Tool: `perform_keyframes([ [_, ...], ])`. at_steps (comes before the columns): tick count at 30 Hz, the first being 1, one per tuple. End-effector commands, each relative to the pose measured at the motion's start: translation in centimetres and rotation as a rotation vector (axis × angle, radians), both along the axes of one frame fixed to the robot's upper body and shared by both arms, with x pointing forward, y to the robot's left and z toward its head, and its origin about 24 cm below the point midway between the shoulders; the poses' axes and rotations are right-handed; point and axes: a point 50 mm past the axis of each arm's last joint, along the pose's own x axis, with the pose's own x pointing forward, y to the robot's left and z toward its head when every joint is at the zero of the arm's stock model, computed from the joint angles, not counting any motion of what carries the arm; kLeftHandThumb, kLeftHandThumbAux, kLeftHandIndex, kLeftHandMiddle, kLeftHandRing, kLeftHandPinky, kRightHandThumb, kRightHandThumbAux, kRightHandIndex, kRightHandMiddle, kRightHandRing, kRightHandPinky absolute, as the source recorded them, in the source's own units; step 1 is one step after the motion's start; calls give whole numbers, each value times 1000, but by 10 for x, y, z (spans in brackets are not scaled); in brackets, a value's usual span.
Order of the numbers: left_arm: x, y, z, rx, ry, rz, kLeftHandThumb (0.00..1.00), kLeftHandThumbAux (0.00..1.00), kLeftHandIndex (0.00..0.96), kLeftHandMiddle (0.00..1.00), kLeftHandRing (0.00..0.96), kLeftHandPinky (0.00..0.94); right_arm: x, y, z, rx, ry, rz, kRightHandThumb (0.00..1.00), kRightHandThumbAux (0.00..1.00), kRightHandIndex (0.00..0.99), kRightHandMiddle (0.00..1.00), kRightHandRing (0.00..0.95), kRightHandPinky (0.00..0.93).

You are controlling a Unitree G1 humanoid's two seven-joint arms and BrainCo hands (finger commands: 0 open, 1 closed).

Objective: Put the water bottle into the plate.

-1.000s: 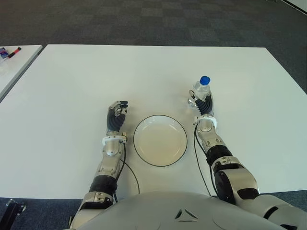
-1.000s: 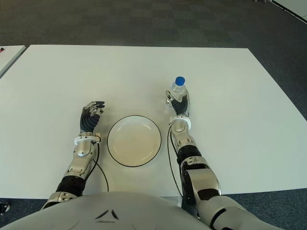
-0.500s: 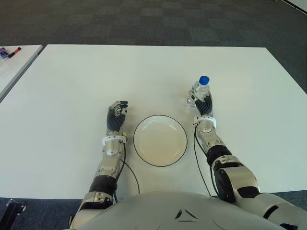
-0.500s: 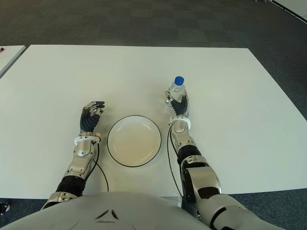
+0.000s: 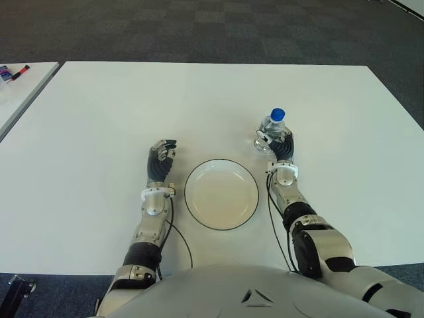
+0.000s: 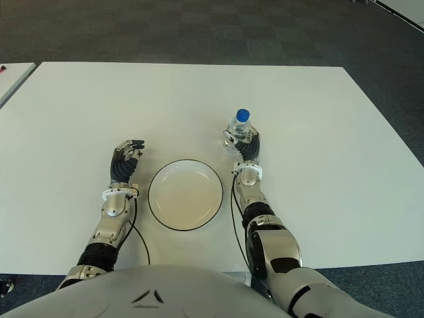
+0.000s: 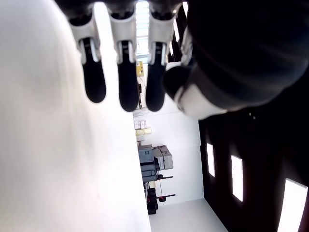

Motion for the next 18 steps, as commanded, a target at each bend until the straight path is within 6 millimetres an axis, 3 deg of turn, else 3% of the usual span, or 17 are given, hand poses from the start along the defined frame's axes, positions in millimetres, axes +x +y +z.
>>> perform_keyframes([
  [1, 1, 0, -1, 2, 3, -9, 716, 710, 413, 343, 349, 371, -1, 4, -4, 24, 22, 2, 835, 682, 357, 509, 420, 397],
  [18, 1, 2, -2, 7, 16, -10, 715, 708, 413, 330, 333, 359, -2, 3, -8, 50, 40, -15, 836, 686, 365, 513, 473, 467],
])
